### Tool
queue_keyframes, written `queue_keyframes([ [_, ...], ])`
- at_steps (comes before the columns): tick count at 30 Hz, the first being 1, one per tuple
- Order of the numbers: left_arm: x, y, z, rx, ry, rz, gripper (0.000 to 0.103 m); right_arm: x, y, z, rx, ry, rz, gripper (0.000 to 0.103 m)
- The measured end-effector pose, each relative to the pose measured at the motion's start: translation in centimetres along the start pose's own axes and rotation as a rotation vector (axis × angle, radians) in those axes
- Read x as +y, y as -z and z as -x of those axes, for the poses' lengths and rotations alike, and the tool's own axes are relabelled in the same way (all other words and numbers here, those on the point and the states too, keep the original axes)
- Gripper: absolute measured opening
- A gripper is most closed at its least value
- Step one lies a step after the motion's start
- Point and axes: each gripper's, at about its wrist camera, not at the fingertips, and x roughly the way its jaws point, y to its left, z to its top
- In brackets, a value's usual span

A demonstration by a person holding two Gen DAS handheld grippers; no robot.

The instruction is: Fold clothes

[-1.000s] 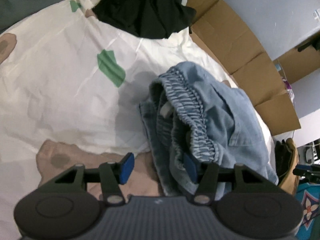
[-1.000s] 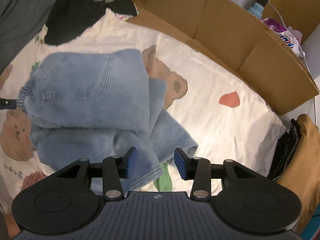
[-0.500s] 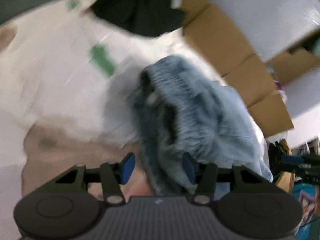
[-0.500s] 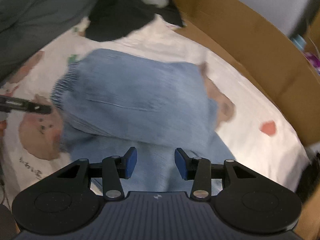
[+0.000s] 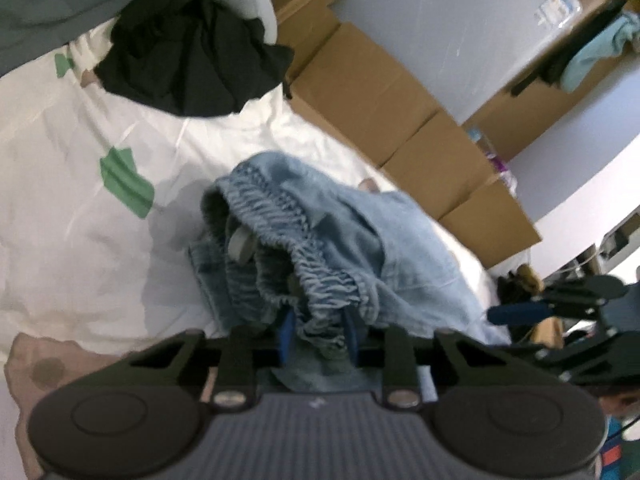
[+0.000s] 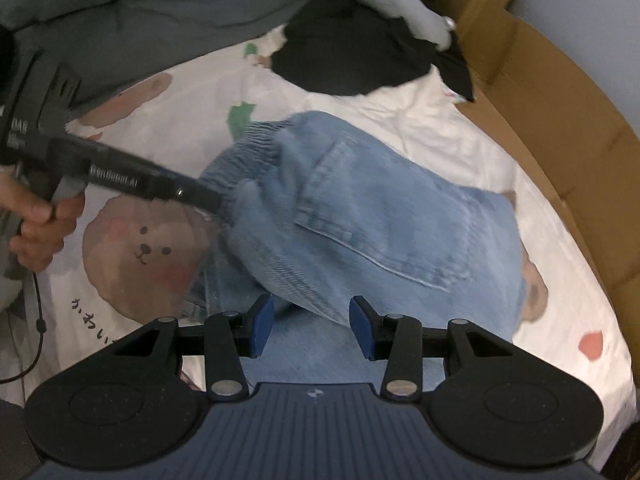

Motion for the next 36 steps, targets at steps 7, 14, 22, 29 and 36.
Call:
queue_keyframes([
  [7, -0.8, -1.9, 0.2, -0.049, 0.034, -0.028, 0.024, 2.9, -2.0, -1.5, -0.038, 0.001, 0.145, 0.049],
  [14, -0.7, -2.9, 0.2, -0.077, 0.065, -0.018, 0.023, 3.5, -4.1, -2.8, -0.067, 0.055, 0.249, 0.049],
  [22, -0.4, -3.3, -0.1, -0.097, 0.089, 0.011, 0.021, 3.7, -6.3, -5.0, -0.04, 0.052, 0.4, 0.04],
  [29, -0.5, -3.5, 0.4, -0.114, 0.096, 0.017, 0.008, 3.3, -6.6, -6.1, -0.003, 0.046, 0.446, 0.013],
  [36, 0.7, -3.7, 2.0, -0.15, 0.034, 0.074, 0.027, 0.6, -7.7, -4.9, -0.048, 0.125, 0.401, 0.011],
])
